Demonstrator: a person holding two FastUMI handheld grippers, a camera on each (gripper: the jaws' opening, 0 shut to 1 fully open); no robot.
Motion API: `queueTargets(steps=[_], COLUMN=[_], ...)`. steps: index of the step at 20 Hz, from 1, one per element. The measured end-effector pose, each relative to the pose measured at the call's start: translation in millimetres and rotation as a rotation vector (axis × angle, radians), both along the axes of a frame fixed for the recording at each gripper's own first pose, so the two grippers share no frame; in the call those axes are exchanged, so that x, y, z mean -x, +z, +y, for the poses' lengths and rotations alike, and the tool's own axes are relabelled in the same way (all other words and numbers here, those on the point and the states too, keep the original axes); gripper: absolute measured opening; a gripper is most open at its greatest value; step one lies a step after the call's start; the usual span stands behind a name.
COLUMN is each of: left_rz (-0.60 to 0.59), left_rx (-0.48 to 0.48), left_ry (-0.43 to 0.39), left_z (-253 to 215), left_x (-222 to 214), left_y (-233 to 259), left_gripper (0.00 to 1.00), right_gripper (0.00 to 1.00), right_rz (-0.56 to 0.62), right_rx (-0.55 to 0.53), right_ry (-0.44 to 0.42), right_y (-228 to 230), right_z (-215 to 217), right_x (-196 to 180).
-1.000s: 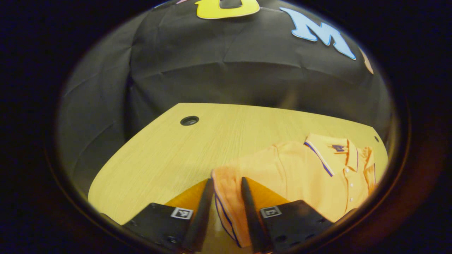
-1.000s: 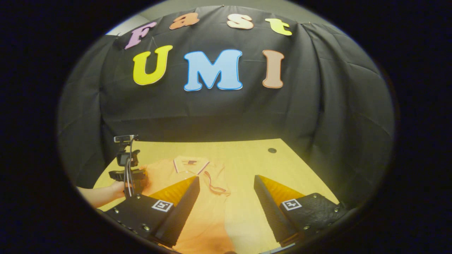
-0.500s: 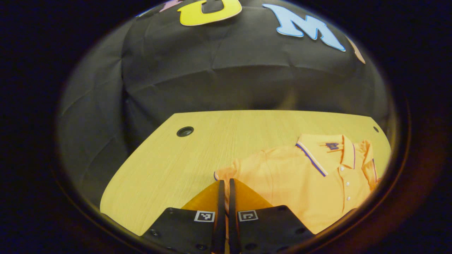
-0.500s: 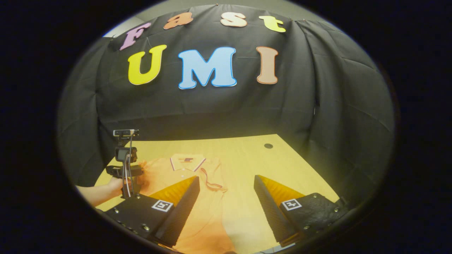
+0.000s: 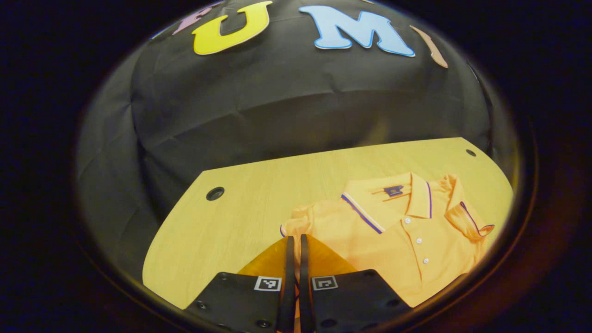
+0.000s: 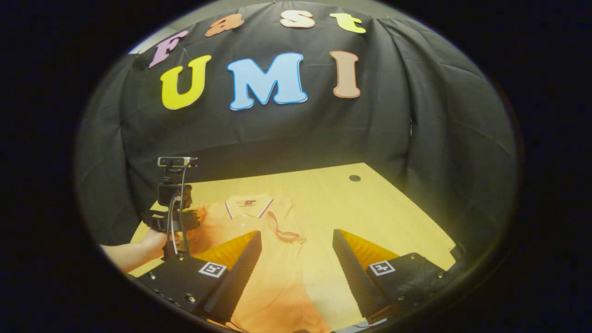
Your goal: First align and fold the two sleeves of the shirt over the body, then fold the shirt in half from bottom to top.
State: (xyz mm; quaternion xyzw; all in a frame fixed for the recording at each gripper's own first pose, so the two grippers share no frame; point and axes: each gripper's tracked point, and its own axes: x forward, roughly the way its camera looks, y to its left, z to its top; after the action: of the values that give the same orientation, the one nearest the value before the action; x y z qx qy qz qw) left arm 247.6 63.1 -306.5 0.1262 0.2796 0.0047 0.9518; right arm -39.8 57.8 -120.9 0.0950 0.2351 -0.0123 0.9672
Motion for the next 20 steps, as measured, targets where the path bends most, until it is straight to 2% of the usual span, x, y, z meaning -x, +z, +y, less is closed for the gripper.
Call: queueTargets(steps=[4,6,8,10,11,12,13,14,15,20], left_rz=[0.021,0.038,0.054,0.06,0.061,0.061,0.059,0.053,0.045,0.021], left_rx=[-0.015,-0.024,0.004,0.024,0.031,0.041,0.051,0.057,0.067,0.116], left_ry=[-0.058,-0.064,-0.065,-0.065,-0.071,-0.08,-0.087,-0.085,-0.085,-0.082], left_z=[-20.3,-23.7,-28.8,-33.6,-35.4,-37.9,-40.4,-41.3,-42.5,-47.8], left_x=[-0.3,2.4,8.6,16.6,21.4,26.2,31.4,37.1,44.0,102.5], left_y=[-5.2,-10.6,-14.0,-14.7,-12.5,-10.3,-7.0,-2.8,1.2,25.8], left_gripper=[0.12,0.2,0.34,0.53,0.7,0.71,0.89,0.87,0.99,1.0], right_gripper=[0.96,0.96,0.96,0.96,0.96,0.96,0.96,0.96,0.96,0.96], right_rz=[0.008,0.002,-0.007,-0.008,-0.012,-0.014,-0.013,-0.013,-0.013,0.007], right_rx=[0.003,0.012,0.026,0.033,0.033,0.034,0.04,0.044,0.043,0.045], right_ry=[-0.002,-0.001,-0.004,-0.005,-0.005,-0.002,0.003,0.009,0.019,0.085], right_y=[-6.1,-4.9,-2.8,-4.0,-3.1,-4.3,-5.4,-7.1,-7.9,-28.0], right_z=[4.7,3.0,-1.3,-4.9,-6.5,-7.3,-8.6,-8.8,-8.5,-6.9], right_x=[6.6,10.5,14.3,19.0,21.3,23.9,26.8,30.2,33.2,57.6])
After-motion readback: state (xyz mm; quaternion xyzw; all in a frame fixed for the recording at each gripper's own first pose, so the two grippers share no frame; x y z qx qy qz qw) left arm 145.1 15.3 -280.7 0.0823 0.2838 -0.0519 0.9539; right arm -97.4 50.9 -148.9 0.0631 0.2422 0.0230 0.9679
